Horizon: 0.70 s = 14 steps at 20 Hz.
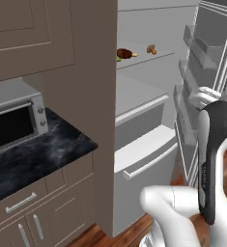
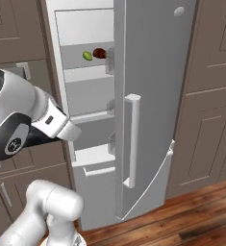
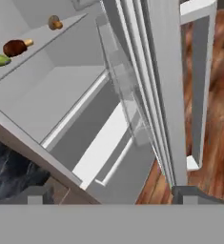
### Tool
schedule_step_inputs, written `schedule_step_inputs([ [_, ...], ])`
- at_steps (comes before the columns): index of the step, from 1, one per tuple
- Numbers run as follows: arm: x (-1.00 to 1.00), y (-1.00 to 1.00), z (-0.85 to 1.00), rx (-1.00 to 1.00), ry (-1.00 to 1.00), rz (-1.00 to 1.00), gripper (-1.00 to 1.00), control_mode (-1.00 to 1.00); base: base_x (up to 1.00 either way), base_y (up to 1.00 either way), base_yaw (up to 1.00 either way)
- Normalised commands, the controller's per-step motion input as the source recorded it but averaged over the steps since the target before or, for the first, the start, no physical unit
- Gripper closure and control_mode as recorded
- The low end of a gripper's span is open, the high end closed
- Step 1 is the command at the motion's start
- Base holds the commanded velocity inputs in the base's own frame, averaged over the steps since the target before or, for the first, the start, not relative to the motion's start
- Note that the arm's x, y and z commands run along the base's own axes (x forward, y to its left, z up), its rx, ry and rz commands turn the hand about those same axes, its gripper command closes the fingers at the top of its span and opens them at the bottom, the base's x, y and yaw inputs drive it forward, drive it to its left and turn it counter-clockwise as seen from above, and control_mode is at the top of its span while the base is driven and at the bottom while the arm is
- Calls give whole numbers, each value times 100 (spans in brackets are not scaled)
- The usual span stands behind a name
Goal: Open the fridge, remove the mango, mushroom, and steak, and place them on any counter.
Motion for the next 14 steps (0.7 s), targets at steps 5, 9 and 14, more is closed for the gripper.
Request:
schedule_step_inputs([
  [5,100,18,-1,-22,8,3,-100,-100,0,0,0],
  [9,100,-10,-19,-16,0,16,-100,-100,0,0,0],
  [14,100,-21,-42,-16,0,15,-100,-100,0,0,0],
])
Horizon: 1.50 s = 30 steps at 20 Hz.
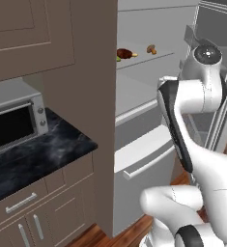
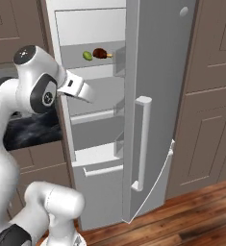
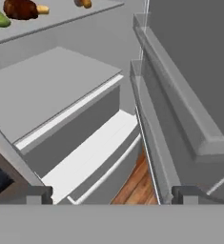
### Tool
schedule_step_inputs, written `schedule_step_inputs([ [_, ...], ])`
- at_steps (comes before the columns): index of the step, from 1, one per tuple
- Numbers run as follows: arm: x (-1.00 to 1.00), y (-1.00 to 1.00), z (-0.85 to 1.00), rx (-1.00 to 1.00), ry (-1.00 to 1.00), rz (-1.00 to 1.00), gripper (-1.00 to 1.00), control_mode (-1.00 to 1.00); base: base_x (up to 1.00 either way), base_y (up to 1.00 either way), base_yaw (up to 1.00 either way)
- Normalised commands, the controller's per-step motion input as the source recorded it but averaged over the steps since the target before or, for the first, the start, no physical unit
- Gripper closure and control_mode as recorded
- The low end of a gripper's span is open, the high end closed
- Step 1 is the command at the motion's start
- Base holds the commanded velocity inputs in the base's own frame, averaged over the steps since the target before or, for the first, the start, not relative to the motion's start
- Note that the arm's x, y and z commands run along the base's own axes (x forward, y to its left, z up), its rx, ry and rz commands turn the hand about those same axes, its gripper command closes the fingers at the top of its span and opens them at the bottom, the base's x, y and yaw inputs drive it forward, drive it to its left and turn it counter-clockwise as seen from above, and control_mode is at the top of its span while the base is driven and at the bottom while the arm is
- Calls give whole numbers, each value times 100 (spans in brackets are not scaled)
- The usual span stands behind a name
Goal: Open the fridge, remove the mango, mushroom, and steak, and place them on any counter.
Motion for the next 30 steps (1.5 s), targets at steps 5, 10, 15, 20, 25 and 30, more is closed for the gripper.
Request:
schedule_step_inputs([
  [5,95,-30,-29,-20,1,6,-100,-100,0,0,0],
  [10,80,-37,-12,-23,15,0,-100,-100,0,0,0],
  [15,60,-50,-18,-10,31,-2,-100,-100,0,0,0],
  [20,35,-53,-18,-6,24,-4,-100,-100,0,0,0],
  [25,4,-73,-26,-9,12,-6,-100,-100,0,0,0],
  [30,-13,-100,-26,-8,4,-8,-100,-100,0,0,0],
])
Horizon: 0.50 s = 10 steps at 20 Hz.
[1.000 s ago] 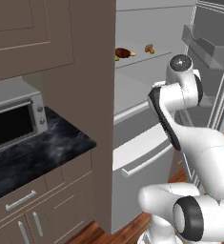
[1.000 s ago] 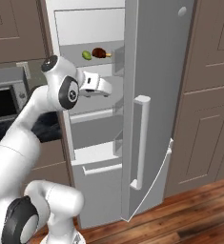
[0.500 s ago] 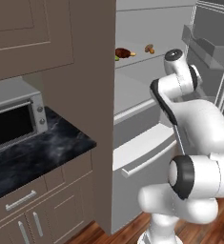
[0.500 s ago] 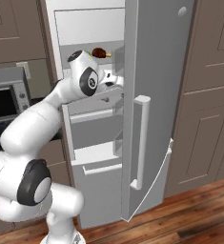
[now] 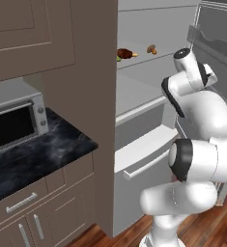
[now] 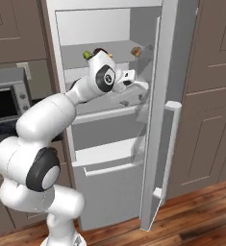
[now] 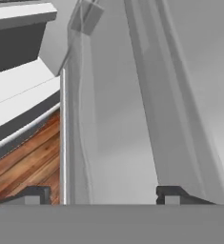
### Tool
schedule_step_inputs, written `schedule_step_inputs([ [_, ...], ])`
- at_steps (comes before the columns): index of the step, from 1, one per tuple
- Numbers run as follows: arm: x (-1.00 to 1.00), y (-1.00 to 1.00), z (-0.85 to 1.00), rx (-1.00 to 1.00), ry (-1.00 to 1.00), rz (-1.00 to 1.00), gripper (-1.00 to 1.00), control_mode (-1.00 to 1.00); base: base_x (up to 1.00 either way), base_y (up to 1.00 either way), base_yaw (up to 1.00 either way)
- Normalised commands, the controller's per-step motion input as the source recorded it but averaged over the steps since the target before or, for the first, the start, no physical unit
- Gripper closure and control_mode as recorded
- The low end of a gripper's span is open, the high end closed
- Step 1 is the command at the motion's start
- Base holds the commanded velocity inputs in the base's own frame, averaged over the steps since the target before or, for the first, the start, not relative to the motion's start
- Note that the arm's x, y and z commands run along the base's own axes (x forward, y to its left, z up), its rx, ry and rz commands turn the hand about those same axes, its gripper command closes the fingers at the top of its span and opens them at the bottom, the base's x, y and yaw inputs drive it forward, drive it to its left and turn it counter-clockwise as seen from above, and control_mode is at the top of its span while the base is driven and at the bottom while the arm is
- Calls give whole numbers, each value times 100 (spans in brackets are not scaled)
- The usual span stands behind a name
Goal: Open the fridge, remove the mango, mushroom, and steak, and place them on any counter.
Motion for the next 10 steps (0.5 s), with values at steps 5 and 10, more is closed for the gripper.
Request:
schedule_step_inputs([
  [5,-23,-100,-5,-7,-9,1,-100,-100,0,0,0],
  [10,-48,-81,8,0,-35,21,-100,-100,0,0,0],
])
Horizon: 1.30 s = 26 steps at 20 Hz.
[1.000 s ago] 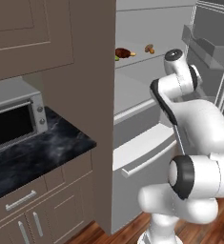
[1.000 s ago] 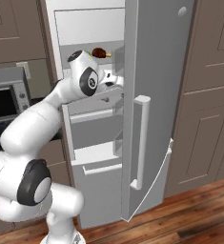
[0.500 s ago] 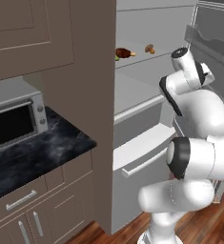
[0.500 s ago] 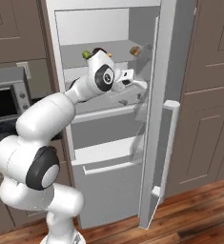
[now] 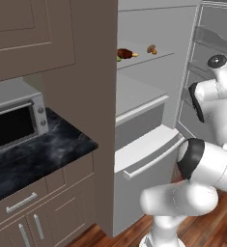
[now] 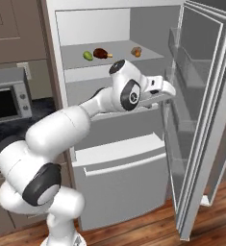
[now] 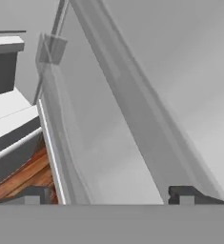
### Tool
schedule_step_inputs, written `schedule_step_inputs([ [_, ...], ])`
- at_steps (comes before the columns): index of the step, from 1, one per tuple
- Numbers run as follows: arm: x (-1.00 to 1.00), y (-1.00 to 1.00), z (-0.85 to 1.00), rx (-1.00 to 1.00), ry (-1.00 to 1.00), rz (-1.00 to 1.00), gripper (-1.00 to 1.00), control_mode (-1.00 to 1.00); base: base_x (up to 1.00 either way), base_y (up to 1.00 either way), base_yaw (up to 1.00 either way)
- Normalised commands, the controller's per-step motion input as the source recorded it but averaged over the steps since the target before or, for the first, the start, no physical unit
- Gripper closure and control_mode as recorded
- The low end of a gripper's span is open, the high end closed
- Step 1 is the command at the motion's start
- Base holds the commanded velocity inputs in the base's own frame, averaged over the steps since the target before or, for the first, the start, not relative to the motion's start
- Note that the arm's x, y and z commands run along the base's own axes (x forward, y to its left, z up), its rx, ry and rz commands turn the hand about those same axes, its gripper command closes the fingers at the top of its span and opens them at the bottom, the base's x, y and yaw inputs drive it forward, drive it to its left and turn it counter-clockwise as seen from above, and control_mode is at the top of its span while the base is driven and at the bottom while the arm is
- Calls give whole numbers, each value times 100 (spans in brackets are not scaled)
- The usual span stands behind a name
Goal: Open the fridge, remove the mango, mushroom, and steak, and place them on any counter.
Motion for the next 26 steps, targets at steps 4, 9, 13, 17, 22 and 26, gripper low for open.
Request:
schedule_step_inputs([
  [4,-98,46,30,0,-11,16,-100,-100,0,0,0],
  [9,-97,100,46,3,9,15,-100,-100,0,0,0],
  [13,-64,100,61,14,24,13,-100,-100,0,0,0],
  [17,-51,100,47,31,31,6,-100,-100,0,0,0],
  [22,-57,97,11,39,22,6,-100,-100,0,0,0],
  [26,-84,95,-8,26,3,0,-100,-100,0,0,0],
])
